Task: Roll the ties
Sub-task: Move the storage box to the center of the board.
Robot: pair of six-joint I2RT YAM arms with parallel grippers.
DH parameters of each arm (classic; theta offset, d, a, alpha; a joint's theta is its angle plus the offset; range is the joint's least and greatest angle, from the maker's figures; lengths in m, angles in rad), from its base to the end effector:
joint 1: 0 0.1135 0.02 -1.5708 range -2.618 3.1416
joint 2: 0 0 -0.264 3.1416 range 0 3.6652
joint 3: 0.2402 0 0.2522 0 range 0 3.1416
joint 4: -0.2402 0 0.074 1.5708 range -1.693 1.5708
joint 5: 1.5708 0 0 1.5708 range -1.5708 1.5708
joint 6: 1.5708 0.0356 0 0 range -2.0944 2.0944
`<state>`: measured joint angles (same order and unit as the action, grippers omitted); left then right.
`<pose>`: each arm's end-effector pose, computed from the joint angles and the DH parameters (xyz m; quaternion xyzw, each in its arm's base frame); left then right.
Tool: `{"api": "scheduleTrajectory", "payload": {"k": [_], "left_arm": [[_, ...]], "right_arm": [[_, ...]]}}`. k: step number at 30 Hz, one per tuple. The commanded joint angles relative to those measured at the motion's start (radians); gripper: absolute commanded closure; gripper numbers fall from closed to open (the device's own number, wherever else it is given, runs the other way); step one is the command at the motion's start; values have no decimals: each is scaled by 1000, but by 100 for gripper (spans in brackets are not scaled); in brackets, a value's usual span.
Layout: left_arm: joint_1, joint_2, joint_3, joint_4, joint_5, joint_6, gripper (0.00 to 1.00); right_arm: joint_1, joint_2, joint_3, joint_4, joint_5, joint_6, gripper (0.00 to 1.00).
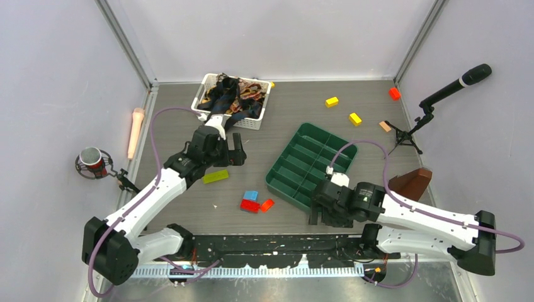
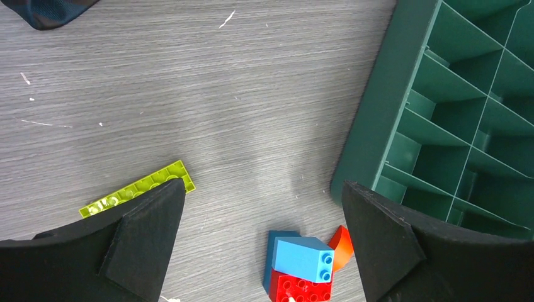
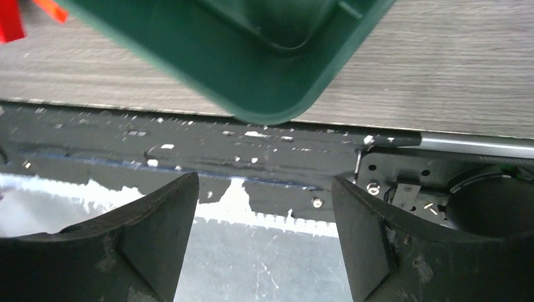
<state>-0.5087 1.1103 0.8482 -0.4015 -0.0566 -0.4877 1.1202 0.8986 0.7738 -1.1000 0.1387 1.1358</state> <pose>0.2116 -0.1157 0.2770 -0.0030 0.8986 -0.1870 0.3969 0.0668 0.1267 0.2463 0.0196 0.9826 0.1259 0.1353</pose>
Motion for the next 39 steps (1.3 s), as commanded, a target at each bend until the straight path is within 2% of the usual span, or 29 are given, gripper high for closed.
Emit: {"api": "scheduleTrajectory", "payload": {"k": [1, 5, 7, 8, 11, 15, 19, 23, 27, 31, 33, 36, 39], "left_arm": [[-4, -29, 3, 10, -33, 18, 1], [-4, -16, 10, 10, -38, 17, 1], [-3, -9, 26, -6, -60, 24, 1], [-4, -4, 40, -25, -86, 31, 1], [2, 2, 79, -77, -171, 52, 1], [42, -5, 116, -103, -178, 65, 1], [110, 1, 142, -119, -153, 62, 1], [226, 13, 148, -123, -113, 1, 1], [317, 20, 94, -24, -48, -75, 1], [310, 49, -10, 180, -59, -47, 2], [264, 92, -16, 212, -171, 16, 3], [142, 207, 20, 241, -391, 188, 1], [63, 343, 77, 283, -529, 317, 0]], "right_arm": [[7, 36, -34, 45, 133, 80, 17], [1, 104, -30, 77, 304, 71, 16], [-41, 155, -15, 132, 366, 14, 15], [-100, 174, -9, 183, 372, -41, 15], [-303, 257, 10, 309, 352, -156, 15], [-496, 370, 85, 518, 374, -289, 15], [-616, 570, 230, 655, 325, -385, 15], [-647, 721, 355, 718, 263, -463, 15], [-648, 654, 350, 761, 176, -472, 14], [-648, 494, 269, 749, 65, -469, 14], [-647, 445, 243, 723, 29, -476, 14], [-646, 393, 213, 680, -1, -498, 14], [-646, 342, 191, 656, -11, -521, 14]]}}
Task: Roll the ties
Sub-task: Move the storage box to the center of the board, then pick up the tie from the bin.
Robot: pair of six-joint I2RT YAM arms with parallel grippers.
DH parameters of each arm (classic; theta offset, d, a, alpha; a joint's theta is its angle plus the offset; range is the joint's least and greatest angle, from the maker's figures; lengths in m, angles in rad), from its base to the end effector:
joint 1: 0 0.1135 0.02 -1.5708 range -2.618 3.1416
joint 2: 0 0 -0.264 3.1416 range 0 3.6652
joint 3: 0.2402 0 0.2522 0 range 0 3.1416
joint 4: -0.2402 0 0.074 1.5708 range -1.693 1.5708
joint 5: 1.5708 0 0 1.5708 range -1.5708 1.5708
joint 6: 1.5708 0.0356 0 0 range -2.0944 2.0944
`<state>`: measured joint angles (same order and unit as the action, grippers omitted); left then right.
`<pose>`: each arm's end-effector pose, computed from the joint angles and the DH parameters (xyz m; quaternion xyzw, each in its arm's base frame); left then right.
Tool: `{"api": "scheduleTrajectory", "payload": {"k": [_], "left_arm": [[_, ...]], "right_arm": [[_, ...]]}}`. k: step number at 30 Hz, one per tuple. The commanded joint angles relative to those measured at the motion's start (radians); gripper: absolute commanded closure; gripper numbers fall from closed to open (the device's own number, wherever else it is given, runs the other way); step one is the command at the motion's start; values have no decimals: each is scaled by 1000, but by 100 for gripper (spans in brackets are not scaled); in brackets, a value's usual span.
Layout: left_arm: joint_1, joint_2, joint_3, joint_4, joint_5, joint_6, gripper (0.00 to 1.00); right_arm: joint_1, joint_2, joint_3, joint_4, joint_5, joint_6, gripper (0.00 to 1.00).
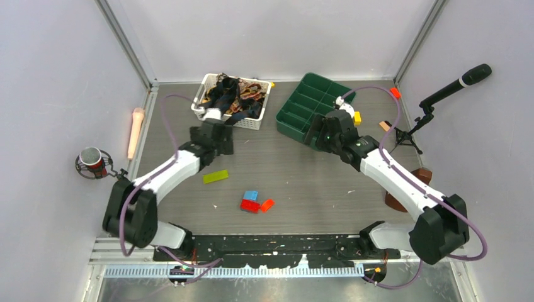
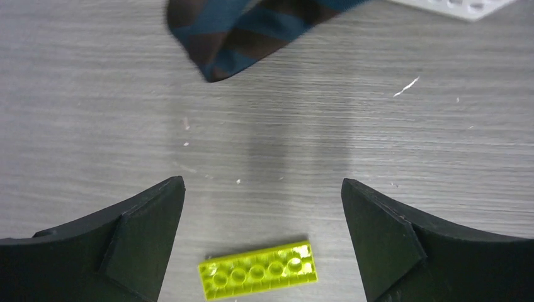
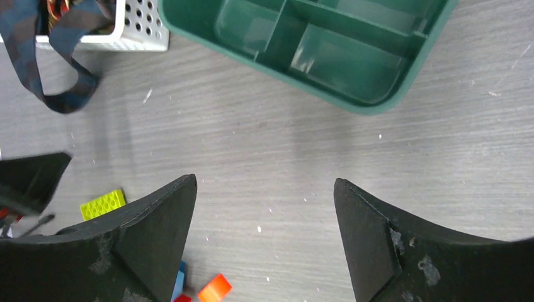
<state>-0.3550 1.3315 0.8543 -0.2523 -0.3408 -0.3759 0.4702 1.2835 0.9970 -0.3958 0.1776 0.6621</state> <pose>0.2693 -0.0871 0.2391 -0.0786 0.8988 0.0007 0.4312 0.2540 0.1220 0.2862 0.1241 0.8916 0.1620 0.4042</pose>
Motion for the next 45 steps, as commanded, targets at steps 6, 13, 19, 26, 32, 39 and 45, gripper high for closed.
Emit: {"api": "scheduleTrajectory", "payload": {"k": [6, 13, 19, 26, 32, 39, 45], "left_arm": [[-101, 334, 163, 227, -407, 292, 0], [-101, 428, 207, 325, -516, 402, 0], [-95, 520, 255, 414, -570, 494, 2], [-60, 575, 281, 453, -622, 518, 16], [-14, 566, 266, 482, -601, 501, 20], [25, 593, 306, 458, -575, 454, 39], [39, 570, 320, 463, -547, 421, 71]], "right_arm": [[4, -74, -34, -85, -68, -93, 14], [4, -73, -38, -66, -86, -107, 13], [3, -54, -27, -60, -85, -118, 14], [3, -39, -12, -65, -83, -131, 14], [4, -29, -11, -62, -86, -133, 14], [3, -23, -9, -63, -82, -138, 14], [4, -35, -10, -54, -88, -143, 15]]}}
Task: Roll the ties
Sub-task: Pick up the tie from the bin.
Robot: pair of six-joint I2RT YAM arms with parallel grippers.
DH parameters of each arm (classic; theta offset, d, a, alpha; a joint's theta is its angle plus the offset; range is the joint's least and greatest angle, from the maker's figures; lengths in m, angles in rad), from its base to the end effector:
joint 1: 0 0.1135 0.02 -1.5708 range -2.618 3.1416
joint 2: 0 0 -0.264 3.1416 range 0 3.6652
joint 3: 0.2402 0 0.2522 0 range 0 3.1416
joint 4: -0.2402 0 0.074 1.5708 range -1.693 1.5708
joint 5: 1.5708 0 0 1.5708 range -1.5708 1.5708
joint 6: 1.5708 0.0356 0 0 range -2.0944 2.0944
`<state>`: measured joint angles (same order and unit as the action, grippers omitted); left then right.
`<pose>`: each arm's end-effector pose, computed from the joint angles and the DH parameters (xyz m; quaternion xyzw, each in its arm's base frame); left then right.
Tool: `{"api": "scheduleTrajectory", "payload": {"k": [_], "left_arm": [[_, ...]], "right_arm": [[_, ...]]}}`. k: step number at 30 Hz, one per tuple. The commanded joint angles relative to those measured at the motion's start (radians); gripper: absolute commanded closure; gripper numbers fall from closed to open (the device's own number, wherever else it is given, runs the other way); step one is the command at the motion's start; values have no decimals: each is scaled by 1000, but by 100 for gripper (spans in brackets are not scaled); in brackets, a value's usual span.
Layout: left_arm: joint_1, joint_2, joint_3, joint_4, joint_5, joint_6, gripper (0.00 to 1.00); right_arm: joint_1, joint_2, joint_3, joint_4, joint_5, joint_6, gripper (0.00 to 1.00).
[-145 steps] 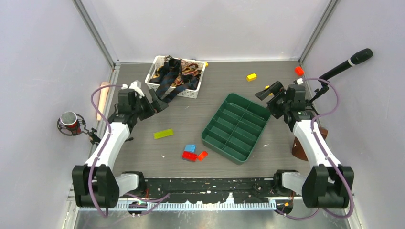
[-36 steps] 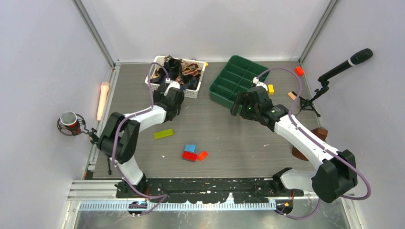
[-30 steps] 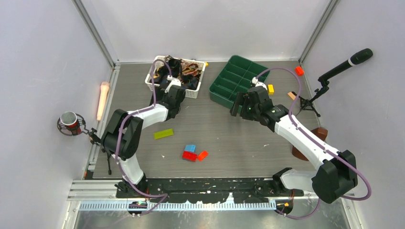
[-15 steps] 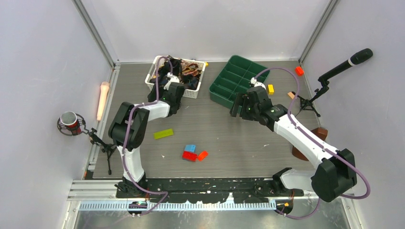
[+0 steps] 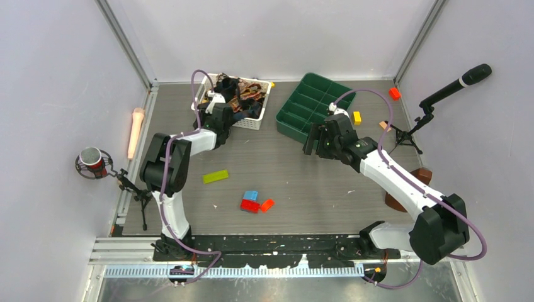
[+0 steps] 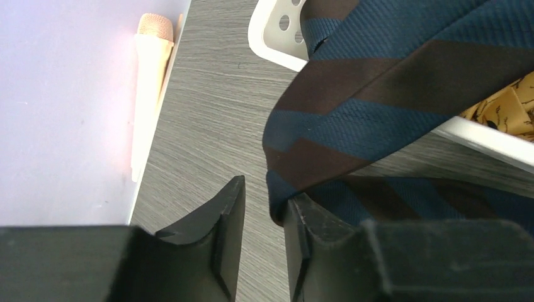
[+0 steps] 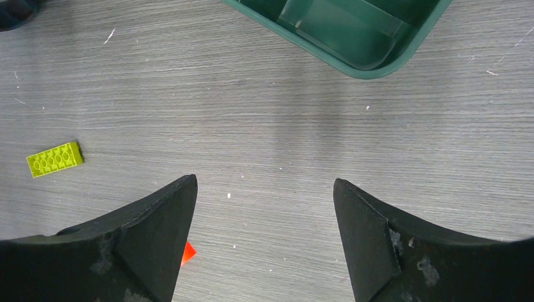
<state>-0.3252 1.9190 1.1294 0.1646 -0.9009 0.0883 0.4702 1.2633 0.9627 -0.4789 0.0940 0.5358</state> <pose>0.3909 -0.1023 0.1737 -0.0295 0.8251 0.3364 0.4530 0.2419 0.1192 0.2730 0.0483 0.9206 0.1476 0.3582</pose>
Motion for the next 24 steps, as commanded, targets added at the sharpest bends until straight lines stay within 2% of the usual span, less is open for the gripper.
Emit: {"api": "scheduleTrajectory", "payload": {"k": [1, 6, 15, 24], "left_arm": [[11, -21, 54, 40, 17, -44, 76], [12, -45, 136, -3, 24, -7, 100], [12, -169, 365, -119, 148, 22, 100], [-4, -265, 574, -258, 389, -12, 100]], "right_arm": [[3, -17, 24, 29, -2, -17, 15], [3, -40, 24, 22, 26, -23, 15], [4, -85, 15, 20, 60, -26, 15], [3, -138, -13, 60, 59, -27, 15]]}}
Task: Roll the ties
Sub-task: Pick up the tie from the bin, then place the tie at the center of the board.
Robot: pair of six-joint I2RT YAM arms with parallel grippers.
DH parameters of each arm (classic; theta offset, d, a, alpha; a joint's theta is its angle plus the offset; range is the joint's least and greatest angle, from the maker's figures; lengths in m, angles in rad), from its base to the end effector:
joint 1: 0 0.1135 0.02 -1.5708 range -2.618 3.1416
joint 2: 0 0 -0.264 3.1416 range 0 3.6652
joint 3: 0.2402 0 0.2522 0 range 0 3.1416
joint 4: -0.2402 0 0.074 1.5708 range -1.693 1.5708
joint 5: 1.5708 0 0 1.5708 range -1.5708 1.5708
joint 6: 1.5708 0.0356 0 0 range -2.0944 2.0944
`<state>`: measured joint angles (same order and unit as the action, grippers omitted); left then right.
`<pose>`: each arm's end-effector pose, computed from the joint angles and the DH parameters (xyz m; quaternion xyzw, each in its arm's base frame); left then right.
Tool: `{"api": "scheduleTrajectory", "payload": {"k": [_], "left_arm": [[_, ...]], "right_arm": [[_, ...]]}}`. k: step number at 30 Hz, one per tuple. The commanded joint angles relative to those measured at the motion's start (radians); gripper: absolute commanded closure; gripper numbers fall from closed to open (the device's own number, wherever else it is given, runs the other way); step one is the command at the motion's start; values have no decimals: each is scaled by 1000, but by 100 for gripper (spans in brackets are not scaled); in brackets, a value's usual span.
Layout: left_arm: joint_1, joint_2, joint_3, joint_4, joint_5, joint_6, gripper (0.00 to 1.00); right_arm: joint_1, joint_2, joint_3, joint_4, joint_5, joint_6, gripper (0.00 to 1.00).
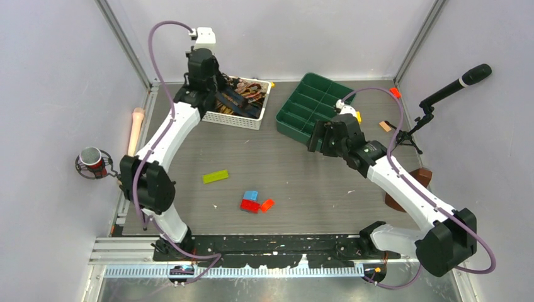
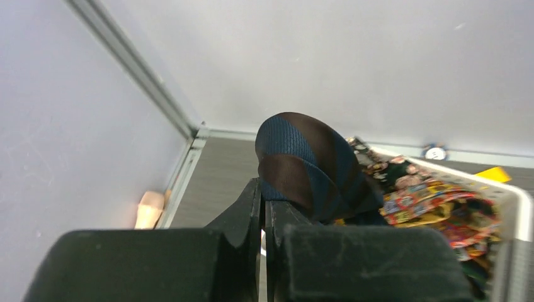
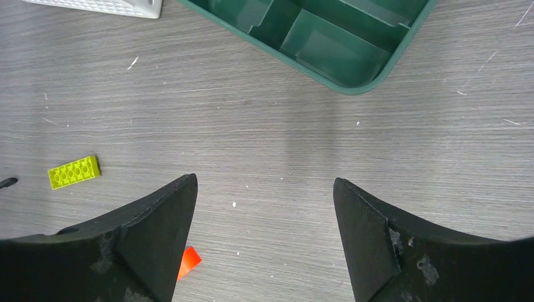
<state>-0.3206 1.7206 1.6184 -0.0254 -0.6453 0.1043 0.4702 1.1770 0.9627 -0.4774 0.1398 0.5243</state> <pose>0.3966 -0.1091 0.3962 -0.0546 0.7402 0.1690 0.6485 0.2295 0.1111 0.2941 0.0541 0.9016 0.1469 0.4032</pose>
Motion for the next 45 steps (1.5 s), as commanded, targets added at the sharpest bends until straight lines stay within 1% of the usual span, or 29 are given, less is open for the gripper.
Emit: {"api": "scheduleTrajectory", "payload": {"k": [1, 4, 10, 15, 22, 26, 31, 33, 37, 39, 41, 43, 44, 45], "left_arm": [[-10, -73, 111, -89, 165, -36, 100], [-23, -84, 198, -162, 252, -49, 100], [-69, -87, 376, -267, 342, -41, 100], [-108, -88, 442, -332, 408, -27, 100], [-133, -110, 441, -401, 520, -42, 100], [-139, -138, 410, -418, 585, -73, 100], [-155, -194, 314, -416, 639, -99, 100], [-163, -225, 265, -409, 641, -135, 100], [-174, -258, 201, -402, 697, -163, 100], [-183, -267, 194, -405, 721, -175, 100], [-193, -268, 202, -418, 730, -180, 100], [-202, -266, 227, -448, 741, -182, 100], [-208, -267, 237, -463, 746, -181, 100], [-213, -269, 245, -477, 751, -180, 100]], "right_arm": [[3, -63, -16, 64, 11, -16, 15], [4, -89, -23, 84, -1, -22, 15], [3, -138, -40, 129, -37, -32, 14], [4, -167, -56, 188, -63, -13, 14], [3, -198, -47, 224, -65, 0, 14], [4, -191, -37, 228, -65, 4, 14], [3, -179, -38, 239, -83, 22, 14], [3, -176, -40, 244, -87, 27, 14], [3, -164, -43, 260, -112, 17, 14], [3, -159, -51, 290, -142, 5, 14], [4, -156, -73, 360, -187, -4, 13], [4, -155, -111, 469, -258, -10, 12], [3, -152, -139, 550, -275, -7, 12], [4, -150, -149, 584, -302, 3, 12]]}}
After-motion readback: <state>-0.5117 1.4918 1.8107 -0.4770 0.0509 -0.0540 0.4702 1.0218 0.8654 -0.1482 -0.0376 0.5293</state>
